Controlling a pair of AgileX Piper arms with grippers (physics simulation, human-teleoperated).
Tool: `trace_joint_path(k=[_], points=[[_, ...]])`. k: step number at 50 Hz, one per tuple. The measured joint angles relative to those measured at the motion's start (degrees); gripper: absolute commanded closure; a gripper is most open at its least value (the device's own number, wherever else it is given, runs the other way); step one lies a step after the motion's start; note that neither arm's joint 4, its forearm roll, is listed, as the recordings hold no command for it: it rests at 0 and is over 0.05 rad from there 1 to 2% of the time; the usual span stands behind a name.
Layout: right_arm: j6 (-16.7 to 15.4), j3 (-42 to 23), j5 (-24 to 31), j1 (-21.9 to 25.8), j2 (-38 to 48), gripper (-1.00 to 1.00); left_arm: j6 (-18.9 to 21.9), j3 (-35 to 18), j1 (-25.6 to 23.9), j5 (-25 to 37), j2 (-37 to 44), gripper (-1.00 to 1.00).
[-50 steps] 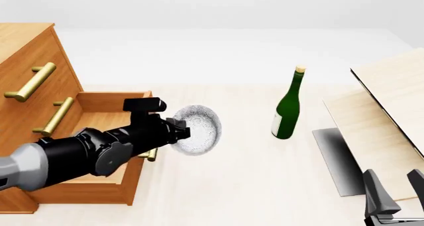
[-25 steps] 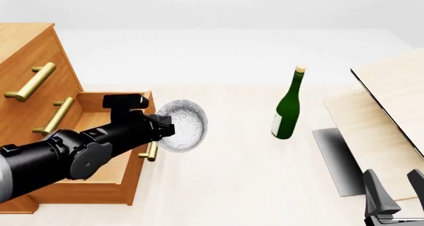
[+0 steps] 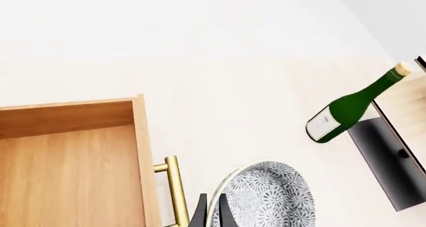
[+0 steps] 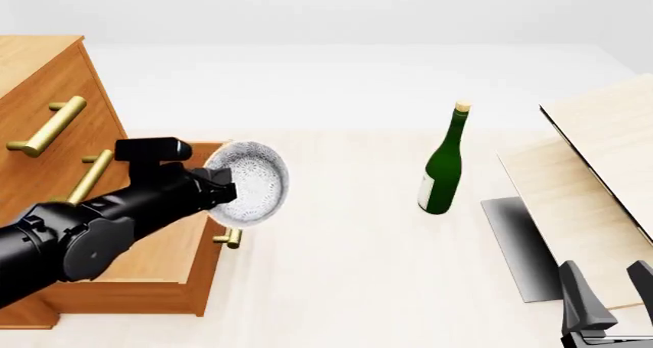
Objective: Put the bowl in the bottom drawer of the cabinet and close it.
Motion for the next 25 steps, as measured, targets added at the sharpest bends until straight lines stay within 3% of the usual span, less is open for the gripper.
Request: trace_joint_path(k=[25], points=[[0.0, 0.0, 0.0, 0.0, 0.0, -1.0, 2.6, 2.0, 6.6, 0.2, -3.8, 1.0]])
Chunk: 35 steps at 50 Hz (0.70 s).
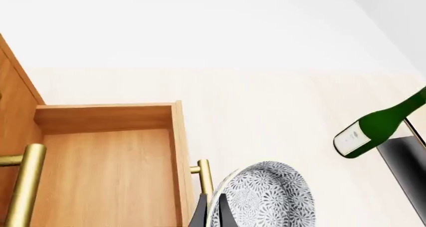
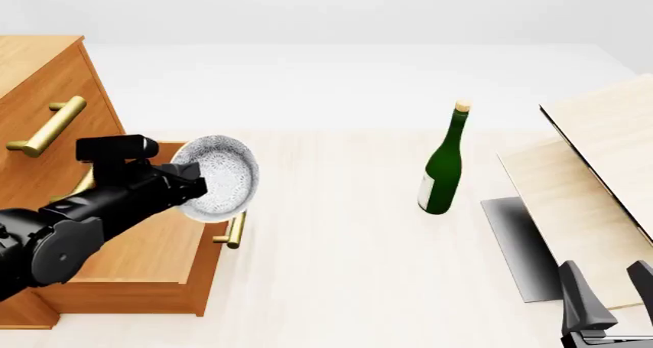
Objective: Put the bowl in the bottom drawer of the cabinet and close it.
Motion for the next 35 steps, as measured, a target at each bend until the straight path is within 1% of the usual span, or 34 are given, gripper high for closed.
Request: trace_joint_path(k=[35], points=[[0.0, 0.0, 0.0, 0.0, 0.0, -1.0, 3.0, 2.6, 8.8, -1.5, -2.3, 1.0]])
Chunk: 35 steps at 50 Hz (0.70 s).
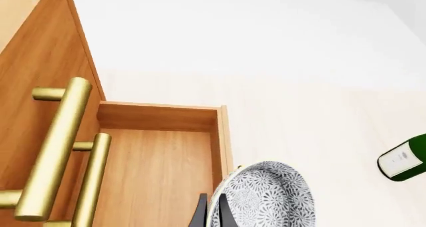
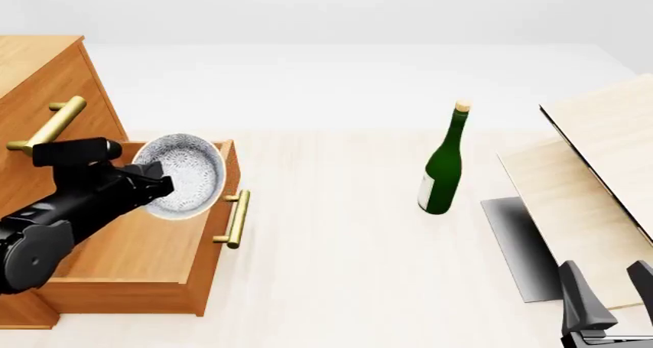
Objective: Put the bowl in the bottom drawer of the cabinet and close it.
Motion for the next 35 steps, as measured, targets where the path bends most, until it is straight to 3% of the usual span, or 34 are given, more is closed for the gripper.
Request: trace_joint_path(k=[35], points=[[0.0, 0.0, 0.0, 0.0, 0.0, -1.0, 2.3, 2.1, 7.8, -4.5, 4.6, 1.0]])
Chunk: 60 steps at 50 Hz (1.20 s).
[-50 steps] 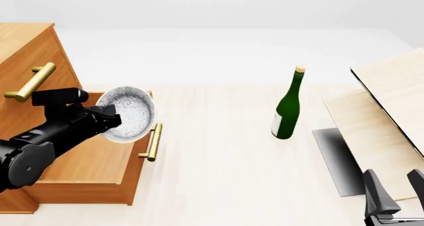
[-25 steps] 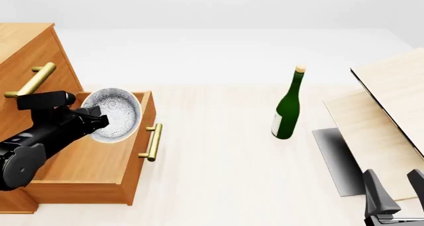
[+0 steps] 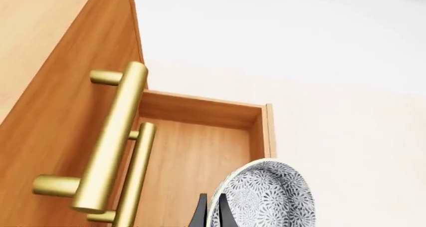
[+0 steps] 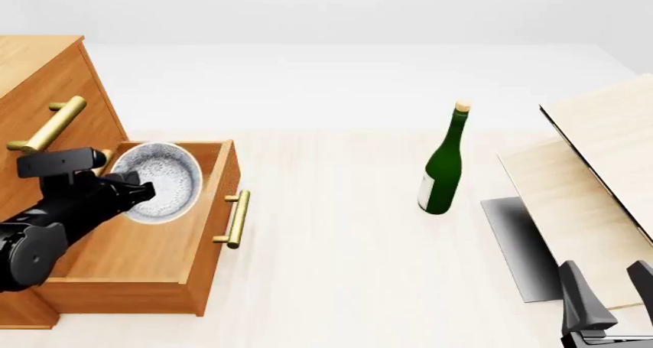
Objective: Put the bowl in the bottom drawer of the cabinet and close it.
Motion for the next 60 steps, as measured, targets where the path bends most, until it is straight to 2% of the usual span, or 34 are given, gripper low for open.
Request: trace_joint_path(k=[60], points=[[0.0, 0.0, 0.0, 0.0, 0.0, -1.0, 4.1, 3.2, 4.8, -8.5, 10.6, 1.0]])
